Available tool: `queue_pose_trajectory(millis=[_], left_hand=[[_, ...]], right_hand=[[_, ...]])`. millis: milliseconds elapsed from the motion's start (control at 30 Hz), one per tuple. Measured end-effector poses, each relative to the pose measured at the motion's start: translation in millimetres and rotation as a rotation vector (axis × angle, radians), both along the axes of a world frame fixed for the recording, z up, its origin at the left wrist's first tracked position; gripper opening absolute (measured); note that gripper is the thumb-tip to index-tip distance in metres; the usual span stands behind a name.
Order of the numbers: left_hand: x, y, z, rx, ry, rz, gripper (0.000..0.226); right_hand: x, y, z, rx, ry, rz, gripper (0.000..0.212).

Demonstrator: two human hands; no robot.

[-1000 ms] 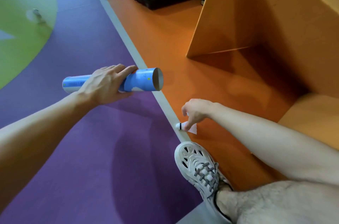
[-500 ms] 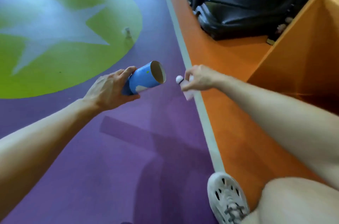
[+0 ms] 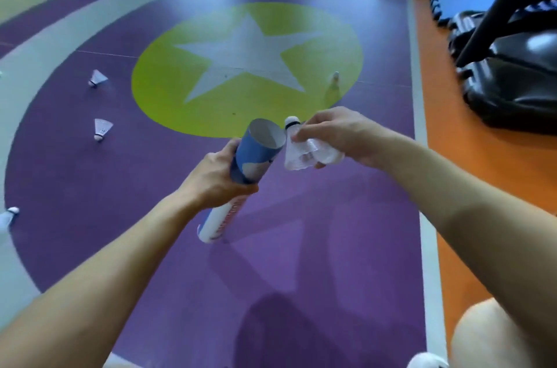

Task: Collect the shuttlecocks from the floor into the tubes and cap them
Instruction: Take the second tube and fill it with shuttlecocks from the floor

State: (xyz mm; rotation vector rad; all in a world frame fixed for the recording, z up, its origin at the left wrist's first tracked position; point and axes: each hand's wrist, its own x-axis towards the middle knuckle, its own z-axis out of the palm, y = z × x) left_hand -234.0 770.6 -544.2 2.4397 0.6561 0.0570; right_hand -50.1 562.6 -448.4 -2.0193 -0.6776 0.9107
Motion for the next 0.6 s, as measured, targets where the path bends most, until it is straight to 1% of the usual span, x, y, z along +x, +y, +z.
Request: queue_pose_trajectory(millis=[67,133,200,233,300,367,433,500,533,600], left_hand=[[2,5,-5,0.039,0.036,-0.009,0.075],[1,7,-13,0.143,0.115,-0.063,0.071],[1,5,-24,0.278,0.177,-0.156,0.070],[3,4,-26,0.330,0.203,-0.192,0.070],[10,4,-29,0.384,0.209,-0.220,0.069],[16,3,-27,0.389,0.200,-0.214,0.069],[20,4,-25,0.370,0.196,-0.203,0.069],[21,5,-23,0.339,0.192,-0.192,0.069],[20,6,-23,0.323,0.189,-0.190,0.069],[17,9,-23,0.301,0.182,-0.179,0.070]], right_hand=[[7,-7,7,-0.015,-0.103,0.027,0.029],[9,-11,12,-0.117,-0.366,0.139,0.021],[7,-12,9,-0.210,-0.620,0.252,0.021],[6,-10,6,-0.243,-0.704,0.305,0.023],[2,-2,-1,-0.289,-0.819,0.429,0.030],[-4,7,-10,-0.284,-0.926,0.537,0.034],[-11,15,-16,-0.244,-0.939,0.588,0.030],[-12,18,-22,-0.147,-0.874,0.555,0.026],[-10,19,-25,-0.094,-0.836,0.508,0.030],[-3,18,-27,-0.009,-0.778,0.388,0.046]])
